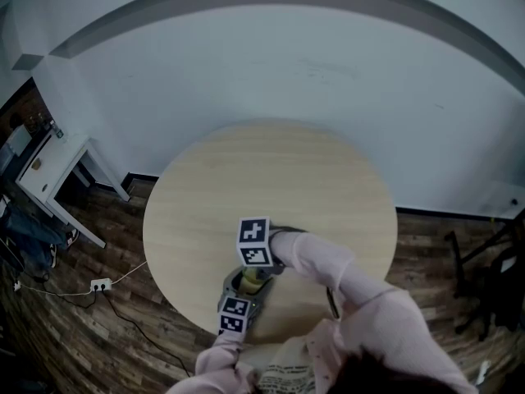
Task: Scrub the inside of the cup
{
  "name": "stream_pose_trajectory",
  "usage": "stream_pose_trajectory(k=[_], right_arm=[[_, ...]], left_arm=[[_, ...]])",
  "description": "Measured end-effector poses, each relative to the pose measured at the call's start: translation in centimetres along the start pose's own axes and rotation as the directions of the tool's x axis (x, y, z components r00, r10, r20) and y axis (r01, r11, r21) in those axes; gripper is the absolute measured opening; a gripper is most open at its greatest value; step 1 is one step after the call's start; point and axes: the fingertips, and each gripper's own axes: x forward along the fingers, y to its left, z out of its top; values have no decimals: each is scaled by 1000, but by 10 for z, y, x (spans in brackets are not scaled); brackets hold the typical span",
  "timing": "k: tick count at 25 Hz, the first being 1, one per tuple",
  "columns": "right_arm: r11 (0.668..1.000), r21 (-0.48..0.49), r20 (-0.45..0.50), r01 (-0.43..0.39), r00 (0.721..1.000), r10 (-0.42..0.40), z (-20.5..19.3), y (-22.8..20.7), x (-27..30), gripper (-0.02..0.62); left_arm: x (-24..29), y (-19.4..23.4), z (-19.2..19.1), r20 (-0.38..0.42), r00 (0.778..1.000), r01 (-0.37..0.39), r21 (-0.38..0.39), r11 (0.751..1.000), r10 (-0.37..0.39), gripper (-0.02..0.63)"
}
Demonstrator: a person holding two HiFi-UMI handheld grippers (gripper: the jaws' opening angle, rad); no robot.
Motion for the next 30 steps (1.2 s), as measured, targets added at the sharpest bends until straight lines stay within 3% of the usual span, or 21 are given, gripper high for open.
stream_pose_trajectory(k=[9, 15, 30], right_arm=[[979, 187, 100, -86, 993, 68, 8, 4, 3, 17], [942, 307, 197, -134, 977, 75, 17, -1, -1, 18], [877, 445, 353, -183, 935, 16, 25, -14, -11, 17]], left_arm=[[0, -3, 0, -5, 1000, 5, 13, 1000, -5, 354], [1, -4, 0, -7, 1000, 2, 12, 1000, -2, 353], [0, -3, -1, -3, 1000, 0, 17, 1000, 0, 353]])
